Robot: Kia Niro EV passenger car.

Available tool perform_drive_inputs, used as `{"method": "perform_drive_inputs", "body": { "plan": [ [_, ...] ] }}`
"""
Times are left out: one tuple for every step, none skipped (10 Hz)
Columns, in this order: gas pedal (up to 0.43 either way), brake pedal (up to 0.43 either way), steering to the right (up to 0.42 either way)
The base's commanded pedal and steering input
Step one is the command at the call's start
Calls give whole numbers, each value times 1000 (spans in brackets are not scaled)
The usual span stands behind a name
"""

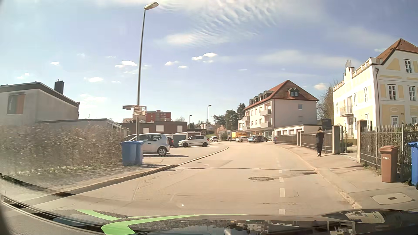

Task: Follow the waypoints while adhering to traffic rules and regulations

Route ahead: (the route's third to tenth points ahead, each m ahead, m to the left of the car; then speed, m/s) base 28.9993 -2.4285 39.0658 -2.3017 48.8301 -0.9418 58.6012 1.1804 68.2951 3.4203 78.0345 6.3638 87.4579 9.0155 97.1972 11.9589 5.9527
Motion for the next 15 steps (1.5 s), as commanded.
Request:
{"method": "perform_drive_inputs", "body": {
  "plan": [
    [370,0,243],
    [370,0,219],
    [358,0,197],
    [339,0,164],
    [331,0,138],
    [331,0,112],
    [319,0,87],
    [319,0,61],
    [319,0,33],
    [319,0,7],
    [311,0,-5],
    [311,0,-14],
    [311,0,-21],
    [311,0,-22],
    [287,0,-22]
  ]
}}
